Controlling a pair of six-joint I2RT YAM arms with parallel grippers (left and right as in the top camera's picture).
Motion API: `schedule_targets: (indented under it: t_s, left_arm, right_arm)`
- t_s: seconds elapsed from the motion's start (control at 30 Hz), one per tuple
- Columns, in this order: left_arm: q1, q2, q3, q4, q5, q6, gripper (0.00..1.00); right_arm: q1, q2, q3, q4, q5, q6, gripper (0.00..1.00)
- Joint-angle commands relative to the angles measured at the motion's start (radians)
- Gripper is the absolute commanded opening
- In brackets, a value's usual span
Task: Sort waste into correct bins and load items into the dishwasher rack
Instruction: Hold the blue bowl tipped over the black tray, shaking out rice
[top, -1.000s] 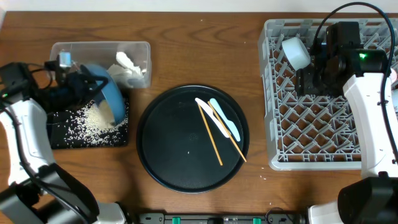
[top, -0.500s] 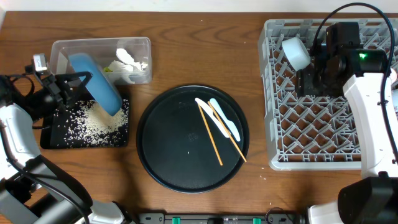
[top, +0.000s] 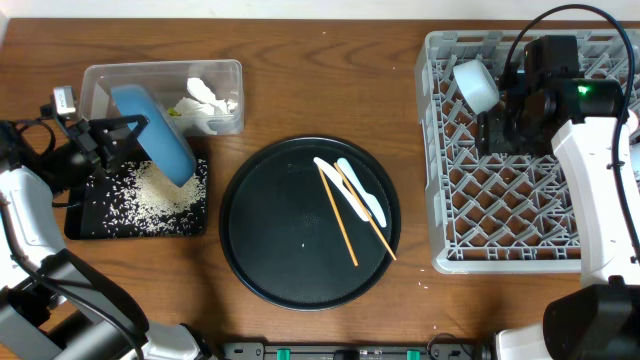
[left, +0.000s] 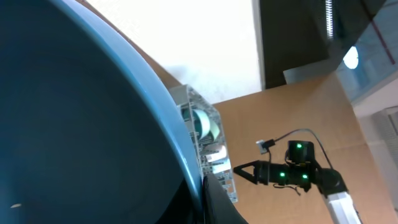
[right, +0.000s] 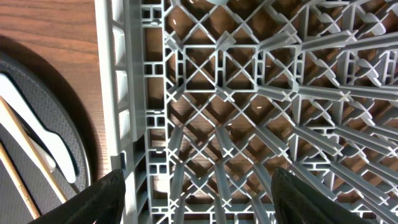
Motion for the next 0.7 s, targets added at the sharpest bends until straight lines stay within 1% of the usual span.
schedule_targets:
  t_s: [0.0, 0.03, 0.07, 0.1, 0.17, 0.23, 0.27, 0.3, 0.37, 0.4, 0.43, 0.47, 0.5, 0.57, 0.63, 0.67]
  left_arm:
    - [0.002, 0.000, -0.008, 0.001, -0.203, -0.111, 0.06]
    - [0.002, 0.000, -0.008, 0.001, -0.266, -0.166, 0.06]
    - [0.002, 0.000, -0.008, 0.000, -0.247, -0.172, 0.06]
    - [0.002, 0.000, -0.008, 0.002, -0.167, -0.140, 0.06]
    - [0.003, 0.000, -0.008, 0.002, 0.081, 0.001, 0.06]
    - [0.004, -0.003, -0.006, 0.006, 0.063, 0.007, 0.06]
    - [0.005, -0.002, -0.006, 0.005, 0.027, 0.008, 0.06]
    - [0.004, -0.001, -0.006, 0.004, -0.041, -0.003, 0.07]
    - [0.003, -0.001, -0.006, 0.000, -0.174, -0.089, 0.06]
    - [0.003, -0.001, -0.006, -0.004, -0.175, -0.101, 0.06]
    - [0.004, -0.001, -0.006, -0.006, -0.108, -0.084, 0.06]
    - [0.003, -0.001, -0.006, -0.006, 0.027, -0.016, 0.06]
    - [0.003, -0.002, -0.005, -0.014, 0.076, 0.008, 0.06]
    - [0.004, -0.001, -0.003, -0.002, 0.050, 0.000, 0.06]
    - [0.004, -0.001, -0.003, -0.002, -0.046, -0.065, 0.06]
    - [0.004, -0.002, -0.003, -0.002, -0.052, -0.073, 0.06]
  right_arm:
    - [-0.004, -0.010, 0.004, 0.000, 0.011, 0.014, 0.71]
    - [-0.004, -0.010, 0.004, -0.001, 0.011, 0.014, 0.71]
    - [-0.004, -0.010, 0.004, -0.001, 0.011, 0.014, 0.71]
    - [-0.004, -0.010, 0.004, -0.001, 0.011, 0.014, 0.71]
    - [-0.004, -0.010, 0.004, -0.002, 0.011, 0.014, 0.71]
    - [-0.004, -0.010, 0.004, -0.003, 0.011, 0.014, 0.71]
    - [-0.004, -0.010, 0.004, -0.003, 0.011, 0.014, 0.71]
    - [-0.004, -0.010, 0.004, -0.003, 0.011, 0.014, 0.71]
    - [-0.004, -0.010, 0.004, -0.003, 0.011, 0.014, 0.71]
    - [-0.004, -0.010, 0.004, -0.003, 0.011, 0.014, 0.71]
    - [-0.004, -0.010, 0.004, -0.003, 0.011, 0.014, 0.71]
    - [-0.004, -0.010, 0.004, -0.003, 0.011, 0.014, 0.71]
    - [-0.004, -0.010, 0.004, -0.004, 0.011, 0.014, 0.71]
    - [-0.004, -0.010, 0.004, -0.004, 0.011, 0.014, 0.71]
    - [-0.004, -0.010, 0.004, -0.003, 0.011, 0.014, 0.71]
    - [-0.004, -0.010, 0.004, -0.003, 0.011, 0.014, 0.71]
